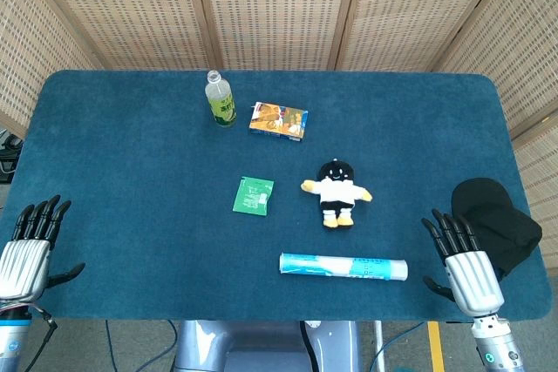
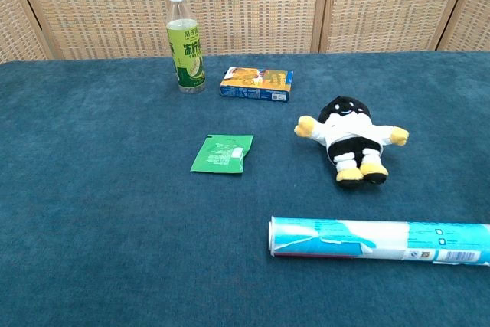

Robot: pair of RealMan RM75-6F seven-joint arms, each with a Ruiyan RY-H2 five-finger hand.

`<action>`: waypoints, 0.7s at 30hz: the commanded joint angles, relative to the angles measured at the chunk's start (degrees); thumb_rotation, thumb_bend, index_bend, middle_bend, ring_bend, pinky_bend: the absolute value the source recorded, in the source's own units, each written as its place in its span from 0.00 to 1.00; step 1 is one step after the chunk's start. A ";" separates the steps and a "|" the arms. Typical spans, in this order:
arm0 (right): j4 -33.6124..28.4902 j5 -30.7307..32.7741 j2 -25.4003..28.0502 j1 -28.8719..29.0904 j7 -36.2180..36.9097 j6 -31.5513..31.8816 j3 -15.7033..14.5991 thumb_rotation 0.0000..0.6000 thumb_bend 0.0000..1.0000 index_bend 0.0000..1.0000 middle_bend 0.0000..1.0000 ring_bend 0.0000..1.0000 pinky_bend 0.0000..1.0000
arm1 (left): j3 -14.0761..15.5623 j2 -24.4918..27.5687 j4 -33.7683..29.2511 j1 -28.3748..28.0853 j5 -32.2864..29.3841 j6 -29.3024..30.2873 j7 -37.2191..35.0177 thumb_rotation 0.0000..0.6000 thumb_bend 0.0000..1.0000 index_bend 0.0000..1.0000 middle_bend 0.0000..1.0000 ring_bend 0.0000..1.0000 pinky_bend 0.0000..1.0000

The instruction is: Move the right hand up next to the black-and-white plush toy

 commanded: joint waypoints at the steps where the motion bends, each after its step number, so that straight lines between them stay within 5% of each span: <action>1: 0.15 -0.12 -0.11 0.02 -0.05 0.03 0.00 1.00 0.00 0.00 0.00 0.00 0.00 | 0.00 0.05 -0.07 0.00 0.09 0.05 0.02 1.00 0.03 0.00 0.00 0.00 0.00; 21: -0.02 0.03 -0.07 0.09 0.95 -0.12 0.13 1.00 0.00 0.00 0.00 0.00 0.00 | 0.02 0.46 -0.56 0.10 0.16 0.26 -0.03 1.00 0.03 0.00 0.00 0.00 0.00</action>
